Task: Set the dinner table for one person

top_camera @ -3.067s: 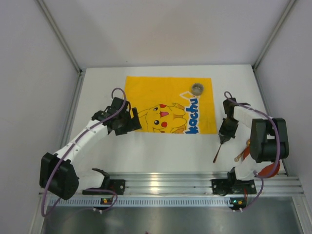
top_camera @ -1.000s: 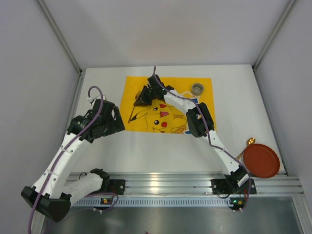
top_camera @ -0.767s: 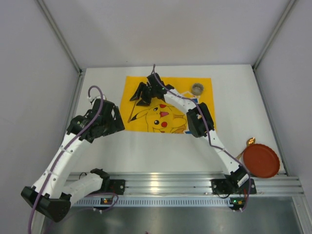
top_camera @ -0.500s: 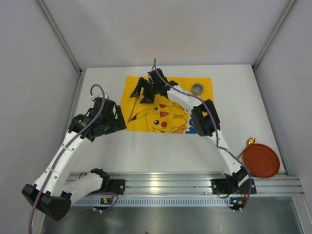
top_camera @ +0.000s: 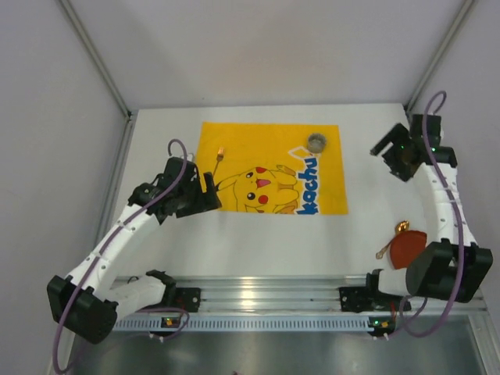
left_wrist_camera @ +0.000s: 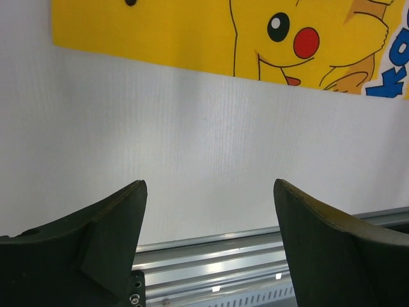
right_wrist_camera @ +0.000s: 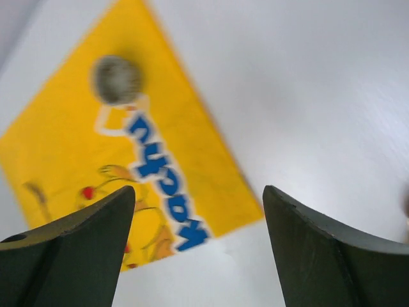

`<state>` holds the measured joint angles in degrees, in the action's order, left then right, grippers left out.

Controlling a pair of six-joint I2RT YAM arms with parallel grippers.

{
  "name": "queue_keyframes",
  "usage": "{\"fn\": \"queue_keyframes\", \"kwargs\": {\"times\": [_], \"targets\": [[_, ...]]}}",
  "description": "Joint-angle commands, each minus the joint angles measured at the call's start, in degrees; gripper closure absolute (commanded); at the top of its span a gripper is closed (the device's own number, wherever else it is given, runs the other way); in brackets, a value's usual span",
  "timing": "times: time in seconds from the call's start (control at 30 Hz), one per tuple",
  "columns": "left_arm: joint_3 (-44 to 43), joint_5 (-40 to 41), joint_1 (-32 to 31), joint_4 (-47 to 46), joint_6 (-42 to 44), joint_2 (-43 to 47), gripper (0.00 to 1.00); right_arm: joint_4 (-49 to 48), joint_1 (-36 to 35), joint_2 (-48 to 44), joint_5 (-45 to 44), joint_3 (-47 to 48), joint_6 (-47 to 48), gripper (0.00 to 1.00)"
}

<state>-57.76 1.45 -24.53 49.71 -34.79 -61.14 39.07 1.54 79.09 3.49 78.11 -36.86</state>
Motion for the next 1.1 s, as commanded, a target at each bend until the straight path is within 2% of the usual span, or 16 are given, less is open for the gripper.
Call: {"fn": "queue_keyframes", "kwargs": {"times": [0.0,0.03,0.13,0.27,0.6,0.9,1.0,1.07], "targets": [[1.24,-5.49,-0.78,-6.91,0.51,-0.82,0.15,19.01,9.24,-4.10,-9.28,-9.80,4.78,0.19],[1.42,-5.67,-1.21,-7.61,0.51,-1.43,0.15,20.07,14.84,-6.64,-8.85,-11.90,5.30,0.19],[1.60,-6.81,-2.27,-8.32,0.68,-2.92,0.15,20.26,25.30,-10.08,-5.44,-22.26,9.16,0.20],[2.29,-6.55,-3.94,-9.63,-0.02,-3.98,0.15,19.12,30.44,-9.57,-1.66,-27.47,10.49,0.22],[2.30,-4.88,-5.17,-8.76,-0.55,-3.54,0.16,13.06,31.51,-5.09,-2.34,-31.43,8.30,0.25],[1.33,-4.53,-5.17,-8.14,-0.37,-6.17,0.16,7.61,31.51,3.25,-5.33,-31.79,6.89,0.29],[-0.33,-4.18,-5.17,-7.97,-0.37,-8.11,0.16,5.76,31.51,6.76,-5.77,-31.61,7.24,0.39],[-1.56,-3.83,-5.09,-7.70,-0.20,-9.43,0.16,4.53,31.51,8.18,-5.95,-31.35,7.68,0.50]]}}
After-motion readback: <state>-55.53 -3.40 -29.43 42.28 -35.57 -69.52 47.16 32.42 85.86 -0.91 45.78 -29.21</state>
